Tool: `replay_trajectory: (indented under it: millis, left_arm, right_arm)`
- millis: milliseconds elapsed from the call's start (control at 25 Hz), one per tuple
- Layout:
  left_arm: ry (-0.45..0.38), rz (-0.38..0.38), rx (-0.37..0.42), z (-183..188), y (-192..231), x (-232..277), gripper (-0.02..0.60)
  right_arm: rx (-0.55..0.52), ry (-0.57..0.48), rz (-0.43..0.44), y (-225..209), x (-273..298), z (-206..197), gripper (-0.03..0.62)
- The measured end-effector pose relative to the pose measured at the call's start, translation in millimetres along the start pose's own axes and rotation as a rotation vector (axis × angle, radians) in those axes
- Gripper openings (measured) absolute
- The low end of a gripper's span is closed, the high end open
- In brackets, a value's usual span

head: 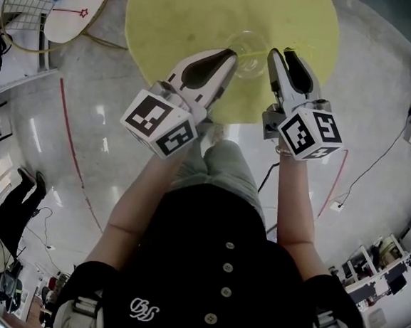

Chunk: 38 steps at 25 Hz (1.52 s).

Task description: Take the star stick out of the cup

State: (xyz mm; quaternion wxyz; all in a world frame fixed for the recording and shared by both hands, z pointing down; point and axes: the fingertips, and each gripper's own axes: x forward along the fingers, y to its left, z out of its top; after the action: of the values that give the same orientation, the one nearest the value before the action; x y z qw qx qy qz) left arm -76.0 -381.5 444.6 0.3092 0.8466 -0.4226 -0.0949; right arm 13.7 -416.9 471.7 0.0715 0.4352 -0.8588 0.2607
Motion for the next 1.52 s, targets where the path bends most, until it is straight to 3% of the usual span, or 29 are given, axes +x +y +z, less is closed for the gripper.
replay_trajectory:
  millis: [160,440,880,1520]
  left_arm:
    - [-0.006,-0.006,-0.006,-5,0,1,0.026]
    - [-0.002,0.001,-0.008,-9,0,-1,0.026]
    - [0.008,0.017,-0.001,-14,-4,-15,0.026]
    - [-0.010,-0.011,0.105,22,-24,-16,0.026]
  right_arm:
    - [-0.006,-0.005,-0.006,-3,-1,2,0.123]
    - [-0.035,-0.015,0.029,3,1,6,0.022]
    - [-0.158,-0.032,0.085,28,-10,14,0.017]
    - [-0.175,-0.143,0.077,43,-37,58,0.017]
